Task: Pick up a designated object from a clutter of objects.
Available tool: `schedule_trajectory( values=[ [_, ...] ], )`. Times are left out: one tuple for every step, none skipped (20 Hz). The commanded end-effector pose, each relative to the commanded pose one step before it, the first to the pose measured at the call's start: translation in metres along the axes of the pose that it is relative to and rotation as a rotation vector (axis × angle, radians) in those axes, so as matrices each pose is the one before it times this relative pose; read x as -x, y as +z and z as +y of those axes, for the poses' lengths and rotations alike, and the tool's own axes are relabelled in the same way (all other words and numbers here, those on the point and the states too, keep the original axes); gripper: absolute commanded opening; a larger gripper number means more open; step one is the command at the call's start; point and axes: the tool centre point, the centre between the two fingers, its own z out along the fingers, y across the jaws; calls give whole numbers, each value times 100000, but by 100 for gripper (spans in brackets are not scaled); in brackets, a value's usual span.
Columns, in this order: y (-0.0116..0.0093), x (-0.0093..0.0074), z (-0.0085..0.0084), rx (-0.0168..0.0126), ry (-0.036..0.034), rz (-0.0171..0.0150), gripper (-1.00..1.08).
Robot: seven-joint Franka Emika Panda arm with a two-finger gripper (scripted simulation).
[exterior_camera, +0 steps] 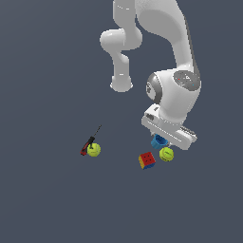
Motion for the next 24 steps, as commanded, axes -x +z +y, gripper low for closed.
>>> schedule_trajectory(
  values=[
    [-2313, -1360, 73, 156, 118, -118, -100],
    [-936, -568, 28, 126, 48, -75, -100],
    [-949, -567, 27, 114, 44, -65, -100],
    [-928, -571, 25, 135, 52, -73, -100],
    [-926, -567, 24, 130, 51, -67, -100],
    [-924, -563, 22, 124, 49, -61, -100],
    [-913, -563, 20, 132, 52, -61, -100],
    [-911, -560, 19, 126, 50, -55, -100],
    [-905, -558, 17, 127, 51, -53, -100],
    [-893, -558, 14, 134, 54, -53, -100],
    [-890, -554, 12, 128, 52, -48, -100],
    [-878, -554, 9, 136, 55, -49, -100],
    [-872, -548, 7, 129, 53, -45, -100],
    [-838, -532, 4, 129, 53, -43, -100],
    [-802, -510, 2, 122, 51, -39, -100],
    [-765, -492, -1, 123, 51, -38, -100],
    [-736, -474, -3, 115, 48, -35, -100],
    [-709, -456, -5, 106, 45, -32, -100],
    [-678, -441, -8, 106, 45, -31, -100],
    [-646, -426, -12, 106, 45, -31, -100],
    [-602, -397, -13, 97, 41, -28, -100],
    [-549, -369, -15, 97, 41, -27, -100],
    [-511, -335, -13, 75, 32, -21, -100],
    [-462, -309, -15, 75, 32, -21, -100]
  ],
)
